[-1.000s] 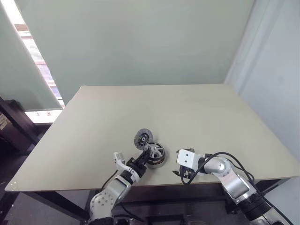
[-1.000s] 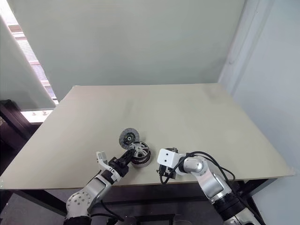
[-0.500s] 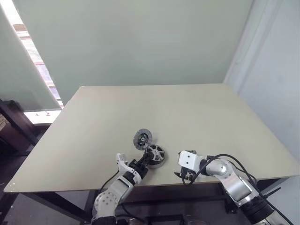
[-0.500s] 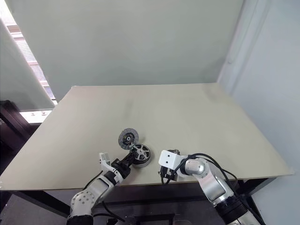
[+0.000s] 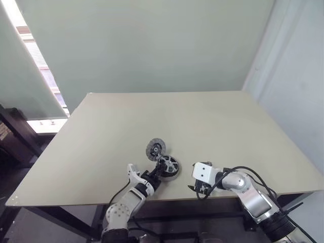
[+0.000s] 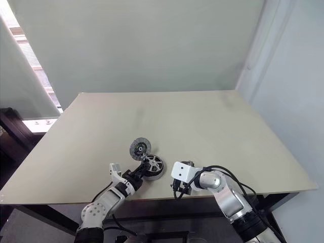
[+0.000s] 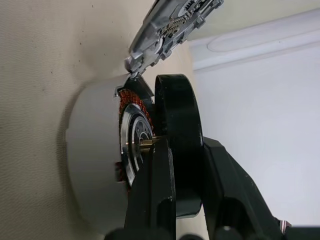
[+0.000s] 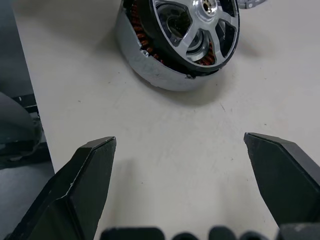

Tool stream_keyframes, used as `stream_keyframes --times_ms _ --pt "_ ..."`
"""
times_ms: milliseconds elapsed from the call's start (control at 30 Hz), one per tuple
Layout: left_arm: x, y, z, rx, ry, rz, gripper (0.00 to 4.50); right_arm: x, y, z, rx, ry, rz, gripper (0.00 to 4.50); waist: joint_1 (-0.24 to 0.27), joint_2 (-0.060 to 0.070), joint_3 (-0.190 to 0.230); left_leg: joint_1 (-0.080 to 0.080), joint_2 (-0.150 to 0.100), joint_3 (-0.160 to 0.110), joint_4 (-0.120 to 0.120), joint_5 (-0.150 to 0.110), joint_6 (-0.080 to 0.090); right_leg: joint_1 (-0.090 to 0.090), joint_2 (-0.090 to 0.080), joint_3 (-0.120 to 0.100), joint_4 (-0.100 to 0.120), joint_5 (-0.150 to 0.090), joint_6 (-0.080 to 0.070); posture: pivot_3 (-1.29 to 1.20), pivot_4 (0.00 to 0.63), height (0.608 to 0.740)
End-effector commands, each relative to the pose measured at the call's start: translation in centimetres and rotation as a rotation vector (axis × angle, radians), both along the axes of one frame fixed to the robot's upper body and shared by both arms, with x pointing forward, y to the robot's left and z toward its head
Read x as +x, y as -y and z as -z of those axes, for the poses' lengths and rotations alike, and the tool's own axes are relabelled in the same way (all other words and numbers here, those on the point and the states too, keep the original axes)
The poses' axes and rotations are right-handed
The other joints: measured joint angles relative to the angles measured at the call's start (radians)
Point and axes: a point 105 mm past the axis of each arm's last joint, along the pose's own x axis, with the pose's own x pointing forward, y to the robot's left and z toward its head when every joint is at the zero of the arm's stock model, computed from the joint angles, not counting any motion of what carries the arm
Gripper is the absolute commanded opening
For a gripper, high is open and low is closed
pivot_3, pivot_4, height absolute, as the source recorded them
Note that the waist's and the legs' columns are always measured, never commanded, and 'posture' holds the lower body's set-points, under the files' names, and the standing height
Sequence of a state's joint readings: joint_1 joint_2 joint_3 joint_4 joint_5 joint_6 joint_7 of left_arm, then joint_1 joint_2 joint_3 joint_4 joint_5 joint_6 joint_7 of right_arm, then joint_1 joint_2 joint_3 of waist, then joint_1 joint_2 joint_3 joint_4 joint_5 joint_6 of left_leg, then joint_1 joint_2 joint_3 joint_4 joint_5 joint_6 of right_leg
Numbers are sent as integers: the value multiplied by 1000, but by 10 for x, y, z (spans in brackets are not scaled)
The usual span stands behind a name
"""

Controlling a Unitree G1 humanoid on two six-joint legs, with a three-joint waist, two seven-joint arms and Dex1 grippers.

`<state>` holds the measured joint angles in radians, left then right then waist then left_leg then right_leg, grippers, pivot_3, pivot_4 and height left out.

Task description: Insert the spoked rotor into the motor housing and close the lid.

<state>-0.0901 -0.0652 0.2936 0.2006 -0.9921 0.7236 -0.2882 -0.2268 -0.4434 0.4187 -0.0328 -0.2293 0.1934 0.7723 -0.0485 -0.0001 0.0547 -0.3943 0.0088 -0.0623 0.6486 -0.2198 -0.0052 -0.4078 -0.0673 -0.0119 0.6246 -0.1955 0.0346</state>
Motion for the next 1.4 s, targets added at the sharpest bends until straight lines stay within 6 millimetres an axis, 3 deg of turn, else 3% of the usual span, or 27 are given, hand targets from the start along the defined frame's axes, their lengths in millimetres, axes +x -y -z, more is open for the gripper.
stream_keyframes --times_ms 33,167,367,667,900,1167,1267,1400 --pt "3 -1 -1 34 6 8 1332 7 -3 -18 27 65 -3 4500 0 0 0 0 0 0 0 0 0 0 0 0 0 0 0 0 0 740" --pt "3 -8 0 65 9 -25 2637 7 -2 -17 24 66 0 4500 0 0 0 0 0 0 0 0 0 0 0 0 0 0 0 0 0 740" --pt "-5 -14 -12 115 44 -12 2637 7 -1 -16 22 66 4 4500 -1 0 0 0 0 0 -1 0 0 0 0 0 0 0 0 0 0 740" --pt "-7 -22 -57 249 163 13 2637 12 -1 -13 19 59 5 4500 0 -1 1 0 0 -1 -4 0 0 0 0 0 0 0 0 0 0 740" --pt "-18 -24 -73 368 233 83 2637 15 -2 -14 46 57 23 4500 0 -2 1 0 0 0 -3 0 0 0 0 0 0 0 0 0 0 740" --pt "-33 -49 -75 629 401 136 2637 21 -24 -47 510 -100 221 4500 1 -1 2 0 1 -1 -5 0 0 -2 1 0 0 0 0 0 0 740" --pt "-30 -62 -80 698 473 81 2674 17 -37 -53 612 -180 240 3856 0 1 3 0 1 0 -5 -1 -1 -2 0 0 0 0 0 0 0 740" --pt "-29 -71 -84 728 514 48 2674 18 -52 -58 669 -229 264 2429 0 1 3 0 1 1 -5 -1 -1 -3 -1 0 -1 0 0 0 0 740"
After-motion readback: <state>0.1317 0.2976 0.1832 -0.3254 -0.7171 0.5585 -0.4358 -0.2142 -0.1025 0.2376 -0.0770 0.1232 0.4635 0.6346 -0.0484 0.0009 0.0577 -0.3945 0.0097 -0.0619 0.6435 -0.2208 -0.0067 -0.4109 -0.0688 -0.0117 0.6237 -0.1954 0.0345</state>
